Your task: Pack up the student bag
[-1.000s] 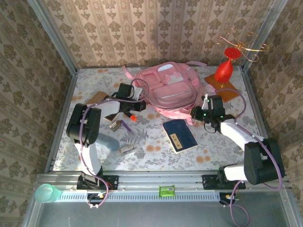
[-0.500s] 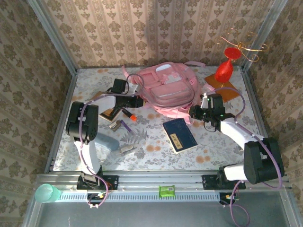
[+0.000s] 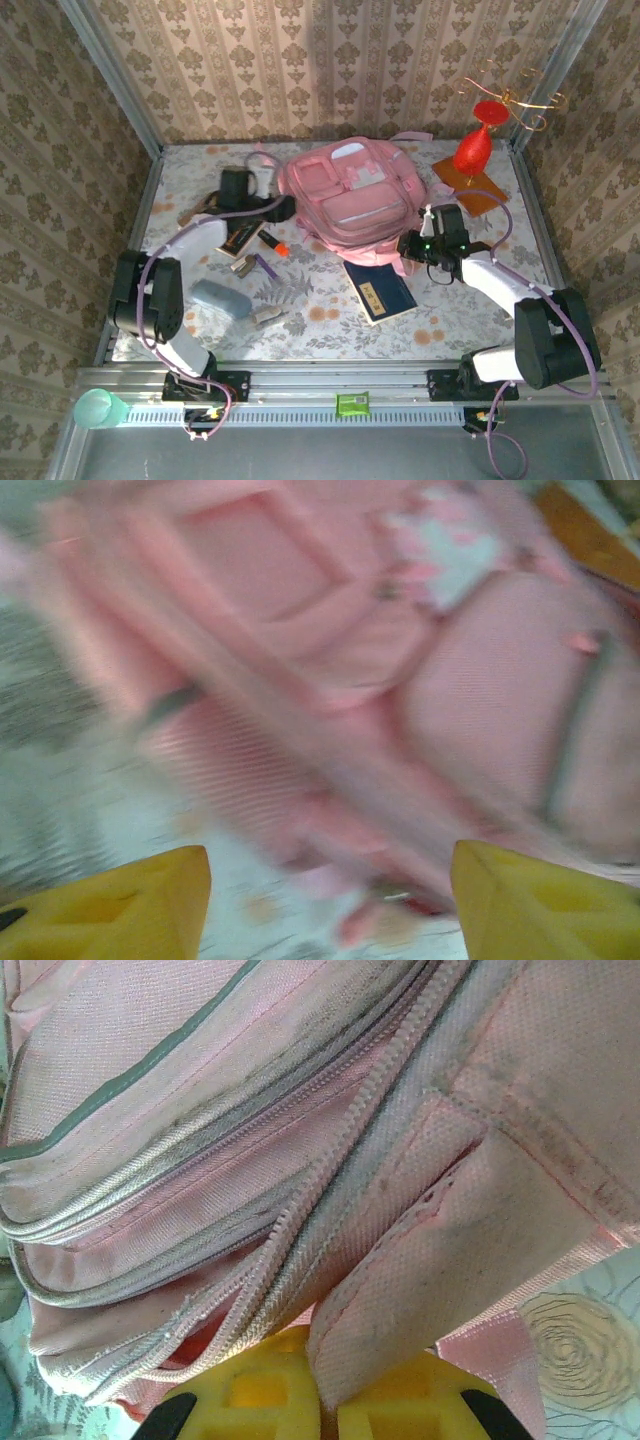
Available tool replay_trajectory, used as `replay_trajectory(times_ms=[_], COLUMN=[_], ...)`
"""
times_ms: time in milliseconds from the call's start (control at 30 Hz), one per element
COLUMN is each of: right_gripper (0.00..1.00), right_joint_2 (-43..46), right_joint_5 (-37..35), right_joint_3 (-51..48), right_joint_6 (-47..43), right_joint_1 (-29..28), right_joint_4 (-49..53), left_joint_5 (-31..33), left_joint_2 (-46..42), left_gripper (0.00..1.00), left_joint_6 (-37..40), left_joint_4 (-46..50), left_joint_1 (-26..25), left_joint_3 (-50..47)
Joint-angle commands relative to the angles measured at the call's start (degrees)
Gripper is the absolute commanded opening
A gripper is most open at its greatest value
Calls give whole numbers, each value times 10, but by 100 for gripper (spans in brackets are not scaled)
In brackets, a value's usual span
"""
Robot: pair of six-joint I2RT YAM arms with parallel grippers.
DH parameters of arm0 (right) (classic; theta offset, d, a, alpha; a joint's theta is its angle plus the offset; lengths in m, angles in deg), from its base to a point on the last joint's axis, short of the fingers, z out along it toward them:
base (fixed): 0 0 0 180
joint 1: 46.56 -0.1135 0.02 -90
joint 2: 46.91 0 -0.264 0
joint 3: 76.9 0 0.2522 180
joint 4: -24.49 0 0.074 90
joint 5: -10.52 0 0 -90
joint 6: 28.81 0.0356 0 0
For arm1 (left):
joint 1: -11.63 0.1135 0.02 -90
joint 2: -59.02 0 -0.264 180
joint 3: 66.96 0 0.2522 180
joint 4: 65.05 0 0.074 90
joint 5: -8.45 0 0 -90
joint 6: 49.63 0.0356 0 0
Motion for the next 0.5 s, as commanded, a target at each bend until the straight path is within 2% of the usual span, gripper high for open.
replay_trajectory(times_ms=[0,100,200,333,467], right_gripper=[0,0,0,0,0], right_joint_2=[13,15,14,16,12], right_joint_5=[6,12,13,-5,-9], right_joint_3=[-7,-15,-16,-14,8], right_joint_6=[38,63,70,60,35], right_joint_1=[-8,-11,-14,-14,-14], right_joint_4=[-53,-78,-84,-65,-21], left_joint_5=[66,89,98,131,115], left_joint_2=[8,37,65,68,41], left_gripper=[71,74,75,74,76], left_joint_6=[99,158,197,200,223], left_joint_4=[50,74,102,107,97], left_joint_1=[-99,-164,-202,-212,-221], left_joint_3=[33,66,94,92,63])
